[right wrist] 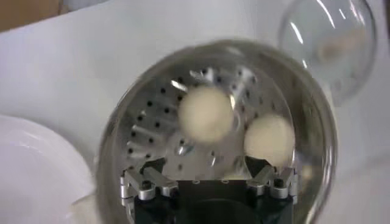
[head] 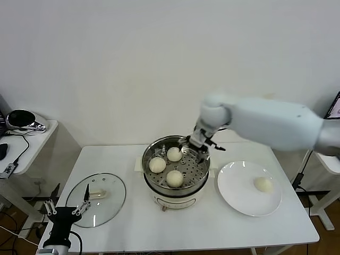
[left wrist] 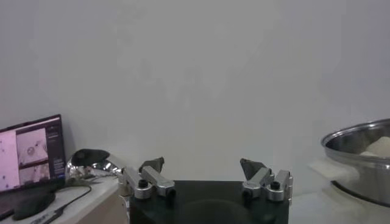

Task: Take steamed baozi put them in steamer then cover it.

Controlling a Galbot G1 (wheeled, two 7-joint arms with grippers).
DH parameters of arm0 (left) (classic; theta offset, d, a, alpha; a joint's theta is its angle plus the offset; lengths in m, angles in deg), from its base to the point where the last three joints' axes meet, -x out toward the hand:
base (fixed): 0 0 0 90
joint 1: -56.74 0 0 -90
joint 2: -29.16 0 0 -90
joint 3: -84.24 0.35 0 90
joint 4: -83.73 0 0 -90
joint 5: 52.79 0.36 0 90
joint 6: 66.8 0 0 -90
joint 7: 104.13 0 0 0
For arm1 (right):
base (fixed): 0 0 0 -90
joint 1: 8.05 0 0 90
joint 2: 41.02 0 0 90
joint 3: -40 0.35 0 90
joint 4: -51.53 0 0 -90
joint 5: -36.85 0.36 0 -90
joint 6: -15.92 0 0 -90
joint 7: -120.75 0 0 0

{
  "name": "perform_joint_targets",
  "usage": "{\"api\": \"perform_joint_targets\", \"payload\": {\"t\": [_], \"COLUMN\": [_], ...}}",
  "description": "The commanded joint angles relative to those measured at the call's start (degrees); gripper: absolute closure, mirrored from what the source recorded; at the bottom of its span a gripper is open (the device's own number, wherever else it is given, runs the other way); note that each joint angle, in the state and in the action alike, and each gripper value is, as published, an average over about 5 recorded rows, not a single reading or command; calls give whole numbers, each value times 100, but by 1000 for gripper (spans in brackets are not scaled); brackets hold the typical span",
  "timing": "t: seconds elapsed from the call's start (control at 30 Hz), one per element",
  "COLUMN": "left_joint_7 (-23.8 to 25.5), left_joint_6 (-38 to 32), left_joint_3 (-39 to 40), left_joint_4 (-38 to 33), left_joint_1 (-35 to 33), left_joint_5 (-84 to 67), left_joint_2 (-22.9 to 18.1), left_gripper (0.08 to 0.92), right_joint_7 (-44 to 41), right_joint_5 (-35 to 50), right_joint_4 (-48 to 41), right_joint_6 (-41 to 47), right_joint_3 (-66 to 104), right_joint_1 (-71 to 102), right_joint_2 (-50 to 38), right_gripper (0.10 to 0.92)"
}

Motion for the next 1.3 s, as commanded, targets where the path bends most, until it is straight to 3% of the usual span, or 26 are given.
{"api": "perform_joint_targets", "payload": {"t": [0.03, 0.2, 0.5, 0.87, 1.3], "left_joint_7": [4, -1, 2, 7, 1], "left_joint_6": [-1, -25, -19, -4, -17], "left_joint_3": [74, 150, 219, 58, -37], "left_joint_4": [57, 145, 161, 102, 85], "left_joint_1": [43, 51, 46, -82, -168], "left_joint_5": [8, 31, 105, 111, 101], "left_joint_2": [116, 185, 148, 115, 44], "left_gripper": [177, 177, 177, 177, 177], "right_joint_7": [188, 16, -132, -65, 45], "right_joint_5": [574, -1, -959, -1555, -2043], "right_joint_4": [307, 208, -556, -1402, -2113], "right_joint_6": [2083, 1813, 1026, 608, 669], "right_joint_3": [55, 268, 1691, 3106, 3629], "right_joint_1": [-261, 190, 2098, 3954, 4397], "right_joint_2": [-1807, -2544, -2842, -2440, -1714], "right_gripper": [203, 203, 203, 203, 203]}}
